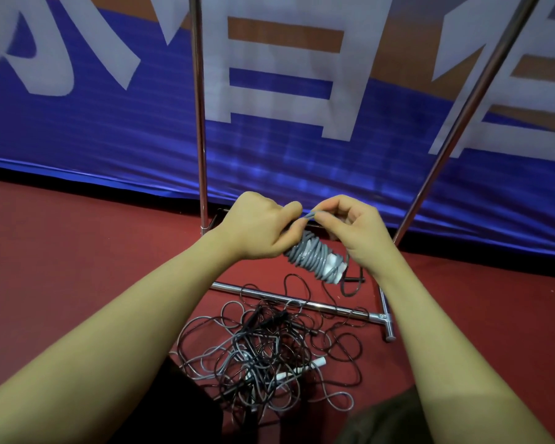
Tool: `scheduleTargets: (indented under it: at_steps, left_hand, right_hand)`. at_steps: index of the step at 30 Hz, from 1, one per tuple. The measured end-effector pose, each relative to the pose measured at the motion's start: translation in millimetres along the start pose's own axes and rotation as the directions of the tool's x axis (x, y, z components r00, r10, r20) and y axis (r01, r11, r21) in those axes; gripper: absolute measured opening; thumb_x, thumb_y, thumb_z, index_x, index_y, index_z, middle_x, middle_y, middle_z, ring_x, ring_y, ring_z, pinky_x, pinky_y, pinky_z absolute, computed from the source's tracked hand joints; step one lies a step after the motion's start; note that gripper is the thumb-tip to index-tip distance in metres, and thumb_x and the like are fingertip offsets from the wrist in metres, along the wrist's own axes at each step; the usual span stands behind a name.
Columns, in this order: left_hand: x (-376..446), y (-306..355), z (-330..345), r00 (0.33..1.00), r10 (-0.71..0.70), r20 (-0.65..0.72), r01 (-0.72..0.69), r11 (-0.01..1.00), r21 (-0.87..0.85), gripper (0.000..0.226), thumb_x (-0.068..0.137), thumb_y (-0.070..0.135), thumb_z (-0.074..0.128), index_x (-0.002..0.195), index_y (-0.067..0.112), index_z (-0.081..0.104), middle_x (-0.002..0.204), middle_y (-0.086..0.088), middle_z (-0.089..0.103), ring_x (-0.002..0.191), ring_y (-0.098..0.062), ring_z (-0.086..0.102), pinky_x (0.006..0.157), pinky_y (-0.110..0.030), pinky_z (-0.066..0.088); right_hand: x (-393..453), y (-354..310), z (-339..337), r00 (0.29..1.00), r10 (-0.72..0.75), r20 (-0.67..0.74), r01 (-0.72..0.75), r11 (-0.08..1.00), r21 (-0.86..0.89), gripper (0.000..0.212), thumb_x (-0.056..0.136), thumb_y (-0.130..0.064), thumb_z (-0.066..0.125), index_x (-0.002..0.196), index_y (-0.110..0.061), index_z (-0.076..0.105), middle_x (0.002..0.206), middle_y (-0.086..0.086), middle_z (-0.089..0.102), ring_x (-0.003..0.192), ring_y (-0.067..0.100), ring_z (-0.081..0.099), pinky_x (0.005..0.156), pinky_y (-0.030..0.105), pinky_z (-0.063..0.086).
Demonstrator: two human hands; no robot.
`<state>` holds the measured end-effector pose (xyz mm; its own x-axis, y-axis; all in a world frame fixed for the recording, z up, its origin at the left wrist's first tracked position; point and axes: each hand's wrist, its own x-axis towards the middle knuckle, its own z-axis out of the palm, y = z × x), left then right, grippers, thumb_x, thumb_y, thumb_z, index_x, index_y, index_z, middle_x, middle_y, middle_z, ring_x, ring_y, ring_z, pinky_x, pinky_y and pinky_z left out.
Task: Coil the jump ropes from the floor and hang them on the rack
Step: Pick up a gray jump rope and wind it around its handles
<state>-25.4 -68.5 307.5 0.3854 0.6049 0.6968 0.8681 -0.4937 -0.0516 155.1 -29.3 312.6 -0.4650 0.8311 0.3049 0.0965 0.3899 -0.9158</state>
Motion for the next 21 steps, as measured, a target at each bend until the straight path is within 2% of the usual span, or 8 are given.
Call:
scheduleTargets:
  at_steps: [3, 5, 7, 10, 12, 15, 18, 21]
  left_hand:
    - [0, 4, -4, 0.999, -0.017, -0.033, 0.013, 0.995, -0.094, 0.029, 0.087, 0.022, 0.039, 0.064, 0.007, 0.049, 0.037, -0.005, 0.039, 0.030, -0.030, 0.037, 0.038, -0.026, 0.027]
    - [1, 5, -6, 0.991, -0.123, -0.056, 0.109, 0.972, -0.210, 0.032, 0.089, 0.024, 0.035, 0.067, 0.006, 0.049, 0.041, -0.007, 0.039, 0.035, -0.034, 0.040, 0.040, -0.032, 0.034]
    - [3, 8, -9, 0.950, -0.310, -0.032, 0.275, 0.882, -0.384, 0.039, 0.091, 0.033, 0.030, 0.072, 0.004, 0.050, 0.049, -0.009, 0.044, 0.048, -0.037, 0.045, 0.050, -0.036, 0.037]
    - [12, 9, -9, 0.813, -0.581, -0.039, 0.449, 0.669, -0.593, 0.033, 0.091, 0.027, 0.034, 0.071, 0.006, 0.050, 0.060, 0.002, 0.047, 0.058, -0.014, 0.044, 0.057, -0.025, 0.036]
    - [18, 2, -4, 0.692, -0.722, -0.005, 0.584, 0.563, -0.585, 0.025, 0.091, 0.016, 0.038, 0.067, 0.012, 0.044, 0.061, 0.003, 0.048, 0.057, -0.011, 0.042, 0.054, -0.021, 0.036]
    - [18, -9, 6, 0.545, -0.837, 0.050, 0.711, 0.430, -0.557, 0.029, 0.095, 0.017, 0.034, 0.067, 0.008, 0.036, 0.066, -0.012, 0.055, 0.066, -0.033, 0.052, 0.061, -0.042, 0.045]
    - [18, -10, 8, 0.479, -0.877, 0.044, 0.771, 0.396, -0.499, 0.040, 0.102, 0.021, 0.021, 0.064, 0.012, 0.033, 0.070, -0.012, 0.054, 0.072, -0.036, 0.046, 0.065, -0.040, 0.031]
    - [15, -9, 10, 0.420, -0.906, 0.043, 0.823, 0.361, -0.438, 0.046, 0.104, 0.025, 0.016, 0.072, 0.008, 0.044, 0.081, -0.012, 0.057, 0.086, -0.035, 0.049, 0.068, -0.032, 0.024]
  right_hand:
    - [1, -1, -2, 1.000, 0.007, -0.004, -0.007, 0.999, 0.039, 0.013, 0.086, -0.004, 0.064, 0.081, -0.014, 0.068, 0.074, -0.005, 0.068, 0.063, -0.002, 0.058, 0.064, 0.011, 0.043]
    - [3, -2, -1, 0.999, 0.038, -0.030, -0.036, 0.996, 0.080, 0.014, 0.084, -0.004, 0.066, 0.077, -0.015, 0.070, 0.068, -0.009, 0.069, 0.063, -0.001, 0.061, 0.065, 0.013, 0.046]
    - [4, -4, 2, 0.995, 0.074, -0.061, -0.066, 0.991, 0.120, 0.015, 0.079, -0.007, 0.069, 0.068, -0.017, 0.067, 0.059, -0.009, 0.067, 0.057, 0.000, 0.060, 0.059, 0.014, 0.045]
    - [6, -3, 4, 0.998, 0.035, -0.059, -0.034, 0.999, 0.010, 0.030, 0.085, -0.012, 0.063, 0.057, -0.021, 0.059, 0.044, -0.010, 0.046, 0.042, 0.004, 0.037, 0.048, 0.019, 0.030]
    - [6, -1, 9, 0.998, 0.053, 0.016, -0.053, 0.998, 0.031, 0.029, 0.094, -0.008, 0.054, 0.071, -0.021, 0.065, 0.051, -0.008, 0.042, 0.044, 0.006, 0.031, 0.047, 0.022, 0.026]
    - [4, 2, 22, 0.985, 0.094, 0.146, -0.091, 0.995, -0.028, 0.022, 0.097, -0.005, 0.048, 0.089, -0.019, 0.063, 0.060, -0.002, 0.042, 0.042, 0.002, 0.033, 0.044, 0.017, 0.030]
    - [2, 2, 32, 0.963, 0.103, 0.251, -0.075, 0.990, -0.117, 0.020, 0.098, -0.009, 0.048, 0.096, -0.020, 0.064, 0.062, -0.002, 0.040, 0.048, 0.004, 0.035, 0.046, 0.017, 0.034]
    - [2, 1, 37, 0.950, 0.089, 0.298, -0.035, 0.983, -0.181, 0.020, 0.097, -0.010, 0.049, 0.106, -0.001, 0.064, 0.061, -0.002, 0.041, 0.054, 0.011, 0.036, 0.050, 0.021, 0.034]
